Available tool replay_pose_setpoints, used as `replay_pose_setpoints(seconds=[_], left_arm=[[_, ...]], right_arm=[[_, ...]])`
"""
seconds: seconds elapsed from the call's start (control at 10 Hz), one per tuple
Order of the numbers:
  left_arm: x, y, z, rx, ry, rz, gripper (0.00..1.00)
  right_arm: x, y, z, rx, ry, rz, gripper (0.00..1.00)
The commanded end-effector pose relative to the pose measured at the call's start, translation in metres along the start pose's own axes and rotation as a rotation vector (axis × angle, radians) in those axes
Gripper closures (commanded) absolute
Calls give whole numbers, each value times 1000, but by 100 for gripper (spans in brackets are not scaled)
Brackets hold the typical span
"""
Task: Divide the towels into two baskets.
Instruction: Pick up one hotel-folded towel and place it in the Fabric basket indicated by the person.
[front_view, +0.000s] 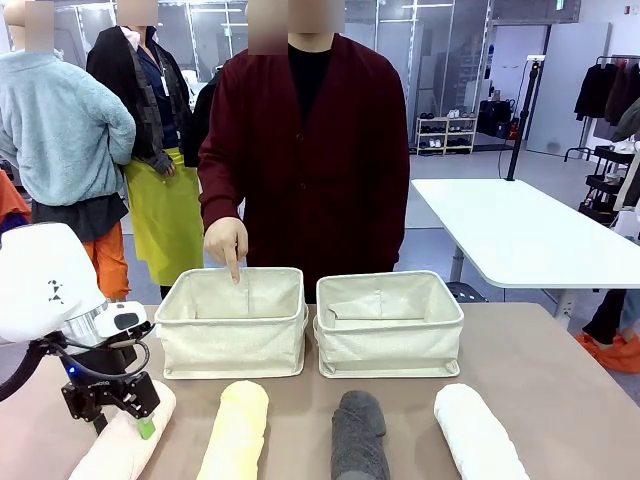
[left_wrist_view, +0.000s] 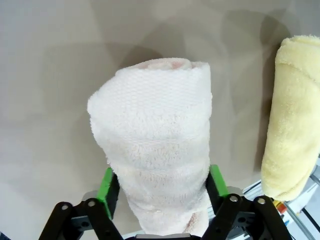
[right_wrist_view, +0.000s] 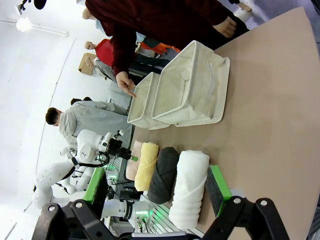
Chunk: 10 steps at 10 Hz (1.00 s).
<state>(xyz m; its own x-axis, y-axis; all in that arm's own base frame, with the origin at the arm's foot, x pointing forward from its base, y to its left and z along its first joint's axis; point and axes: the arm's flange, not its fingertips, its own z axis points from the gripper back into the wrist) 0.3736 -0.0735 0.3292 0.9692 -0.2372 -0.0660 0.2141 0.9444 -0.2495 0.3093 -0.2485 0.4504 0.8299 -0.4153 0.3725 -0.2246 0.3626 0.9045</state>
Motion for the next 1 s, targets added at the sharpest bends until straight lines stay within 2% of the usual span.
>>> replay_pose_setpoints(seconds=[0.0,0.1,0.3,0.4,0.5,0.6,0.9], left_arm=[[-44,-3,-24,18,2,-3,94],[-44,-4,-27,21,3,1,100],[-45,-5,-26,24,-14,5,100],[-47,-5,-23,30,-27,4,95],[-49,-6,-17,30,-46,3,100],[-56,-9,-4,21,-55,-14,100],[-64,-31,52,103,-132,-138,100]], right_arm=[[-1,3,2,6,-4,7,0],[-1,3,2,6,-4,7,0],[-1,3,2,6,-4,7,0],[-1,3,2,6,-4,7,0],[-1,3,2,6,-4,7,0],[-1,3,2,6,-4,7,0],[-1,3,2,6,-4,7,0]])
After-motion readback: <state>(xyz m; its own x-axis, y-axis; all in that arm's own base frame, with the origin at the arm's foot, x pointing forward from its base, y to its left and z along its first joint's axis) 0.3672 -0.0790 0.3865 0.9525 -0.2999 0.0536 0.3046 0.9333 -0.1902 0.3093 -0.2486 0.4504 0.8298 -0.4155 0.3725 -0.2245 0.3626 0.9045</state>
